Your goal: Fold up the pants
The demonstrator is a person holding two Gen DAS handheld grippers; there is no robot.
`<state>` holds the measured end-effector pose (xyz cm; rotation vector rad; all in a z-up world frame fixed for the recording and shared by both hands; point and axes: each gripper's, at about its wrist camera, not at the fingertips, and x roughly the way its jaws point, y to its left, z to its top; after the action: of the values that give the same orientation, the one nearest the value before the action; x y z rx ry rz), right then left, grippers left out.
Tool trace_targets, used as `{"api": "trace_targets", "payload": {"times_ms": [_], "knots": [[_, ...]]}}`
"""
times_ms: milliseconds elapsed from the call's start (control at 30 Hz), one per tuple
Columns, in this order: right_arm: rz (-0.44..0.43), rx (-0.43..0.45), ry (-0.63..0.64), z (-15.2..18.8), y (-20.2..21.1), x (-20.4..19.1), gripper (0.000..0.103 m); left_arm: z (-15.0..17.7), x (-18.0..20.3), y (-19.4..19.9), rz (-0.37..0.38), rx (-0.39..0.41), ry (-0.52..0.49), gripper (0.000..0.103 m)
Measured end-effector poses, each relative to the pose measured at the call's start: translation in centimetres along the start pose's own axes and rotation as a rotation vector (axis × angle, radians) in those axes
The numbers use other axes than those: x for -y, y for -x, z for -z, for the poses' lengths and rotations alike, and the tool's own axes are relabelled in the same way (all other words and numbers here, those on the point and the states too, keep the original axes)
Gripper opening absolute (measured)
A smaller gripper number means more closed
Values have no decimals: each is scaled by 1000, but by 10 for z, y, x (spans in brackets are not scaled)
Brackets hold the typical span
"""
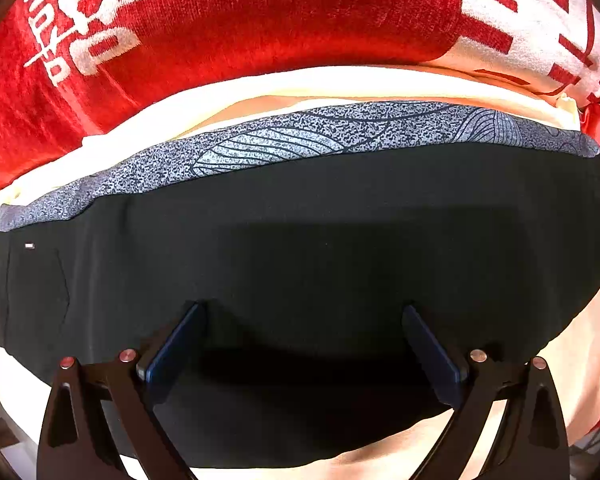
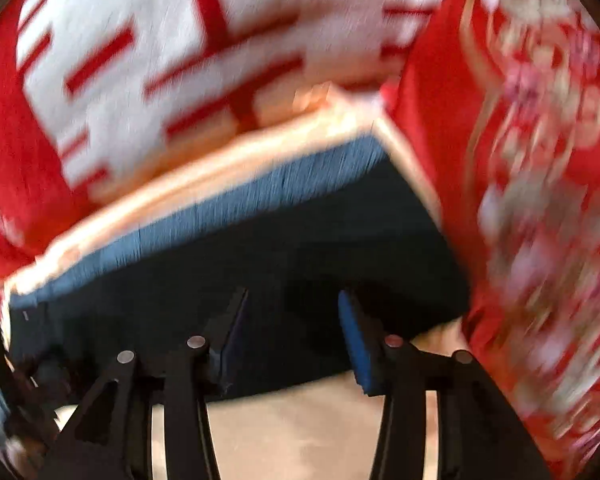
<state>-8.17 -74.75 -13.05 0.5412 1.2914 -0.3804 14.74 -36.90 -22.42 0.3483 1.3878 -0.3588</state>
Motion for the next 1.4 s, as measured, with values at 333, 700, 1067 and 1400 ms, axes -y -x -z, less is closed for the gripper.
{"api": "trace_targets", "payload": {"times_ms": [333, 700, 1067, 1400], "knots": [[-3, 42, 81, 32, -3, -10, 69, 2, -17, 5, 0, -3, 19, 100], [-75, -41, -4, 21, -18, -50, 90, 16, -89, 35, -37, 71, 80, 100], [-174, -29, 133, 46, -6, -165, 79, -45, -279, 9, -274, 135, 308, 100], [-422, -98, 437, 19, -56, -372, 72, -33, -338, -6, -248, 111, 324, 100]]}}
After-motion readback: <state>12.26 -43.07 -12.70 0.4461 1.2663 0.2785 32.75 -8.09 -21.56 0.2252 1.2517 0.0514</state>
